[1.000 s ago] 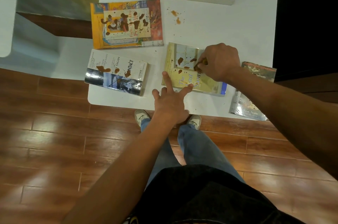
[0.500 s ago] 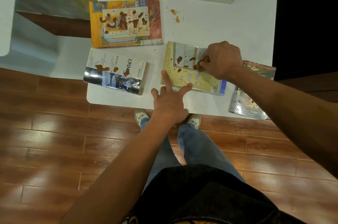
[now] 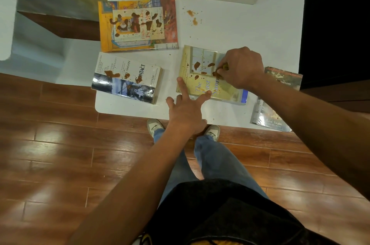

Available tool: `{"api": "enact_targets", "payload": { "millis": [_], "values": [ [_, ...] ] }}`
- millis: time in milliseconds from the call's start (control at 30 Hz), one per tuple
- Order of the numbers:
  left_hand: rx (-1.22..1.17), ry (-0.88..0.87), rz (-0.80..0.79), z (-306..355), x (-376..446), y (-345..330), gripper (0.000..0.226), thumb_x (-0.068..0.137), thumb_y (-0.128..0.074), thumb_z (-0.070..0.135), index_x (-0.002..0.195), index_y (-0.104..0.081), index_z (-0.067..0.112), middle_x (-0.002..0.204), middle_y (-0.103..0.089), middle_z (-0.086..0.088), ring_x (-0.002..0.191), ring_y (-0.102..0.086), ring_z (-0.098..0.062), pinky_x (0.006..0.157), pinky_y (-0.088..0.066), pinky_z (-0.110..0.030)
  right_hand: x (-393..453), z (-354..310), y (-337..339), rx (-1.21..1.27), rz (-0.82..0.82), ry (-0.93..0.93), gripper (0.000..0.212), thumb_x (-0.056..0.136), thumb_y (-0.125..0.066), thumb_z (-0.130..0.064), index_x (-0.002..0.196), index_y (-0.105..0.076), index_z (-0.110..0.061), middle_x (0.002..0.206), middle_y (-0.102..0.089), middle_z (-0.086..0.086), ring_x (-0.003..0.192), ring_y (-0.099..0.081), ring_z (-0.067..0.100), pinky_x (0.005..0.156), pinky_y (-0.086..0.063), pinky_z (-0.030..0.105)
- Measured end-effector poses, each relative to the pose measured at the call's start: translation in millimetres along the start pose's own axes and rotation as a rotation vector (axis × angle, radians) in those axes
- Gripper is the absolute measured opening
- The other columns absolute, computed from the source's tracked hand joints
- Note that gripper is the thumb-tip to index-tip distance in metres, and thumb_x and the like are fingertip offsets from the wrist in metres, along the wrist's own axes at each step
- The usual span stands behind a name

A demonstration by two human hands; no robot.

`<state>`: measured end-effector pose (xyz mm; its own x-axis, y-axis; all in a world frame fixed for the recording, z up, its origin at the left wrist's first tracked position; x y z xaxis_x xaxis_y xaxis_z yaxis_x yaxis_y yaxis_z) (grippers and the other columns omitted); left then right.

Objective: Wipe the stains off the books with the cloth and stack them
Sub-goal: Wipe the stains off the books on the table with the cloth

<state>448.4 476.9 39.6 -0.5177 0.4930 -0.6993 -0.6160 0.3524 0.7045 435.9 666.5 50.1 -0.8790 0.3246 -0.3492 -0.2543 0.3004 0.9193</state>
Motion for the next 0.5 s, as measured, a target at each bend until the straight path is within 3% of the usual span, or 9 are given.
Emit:
{"api": "enact_targets", "payload": {
  "millis": [333, 500],
  "values": [
    [-0.007, -0.001, -0.006, -0.2, -0.2, 0.1, 0.085, 0.092, -0.063, 0.044, 0.152, -0.004, 0.054, 0.153, 0.037, -0.030, 0.138, -0.035, -0.035, 0.114, -0.017, -0.054, -0.6, -9.9, -3.6, -0.073, -0.049, 0.106, 0.017, 0.089, -0.062, -0.032, 0.097, -0.077, -0.028, 0.097, -0.072, -0.002, 0.090, -0.065, 0.025, 0.067, -0.042, 0.030],
    [-0.006, -0.009, 0.000, -0.9, 0.0, 0.2, 0.086, 0.091, -0.064, 0.047, 0.153, -0.004, 0.054, 0.153, 0.037, -0.030, 0.138, -0.035, -0.035, 0.114, -0.018, -0.055, 8.7, -11.3, 3.4, -0.185, -0.009, 0.091, 0.020, 0.089, -0.060, -0.033, 0.095, -0.074, -0.020, 0.087, -0.069, 0.004, 0.077, -0.064, 0.029, 0.064, -0.048, 0.031]
  ]
}}
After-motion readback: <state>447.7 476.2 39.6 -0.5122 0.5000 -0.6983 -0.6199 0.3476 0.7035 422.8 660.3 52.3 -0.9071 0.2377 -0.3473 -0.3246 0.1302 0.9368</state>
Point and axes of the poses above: each hand's wrist, its own x-axis towards the middle knuckle, its own y-axis out of the back of the hand, z = x × y, the point moved 2 cm from there along x, towards the middle knuckle
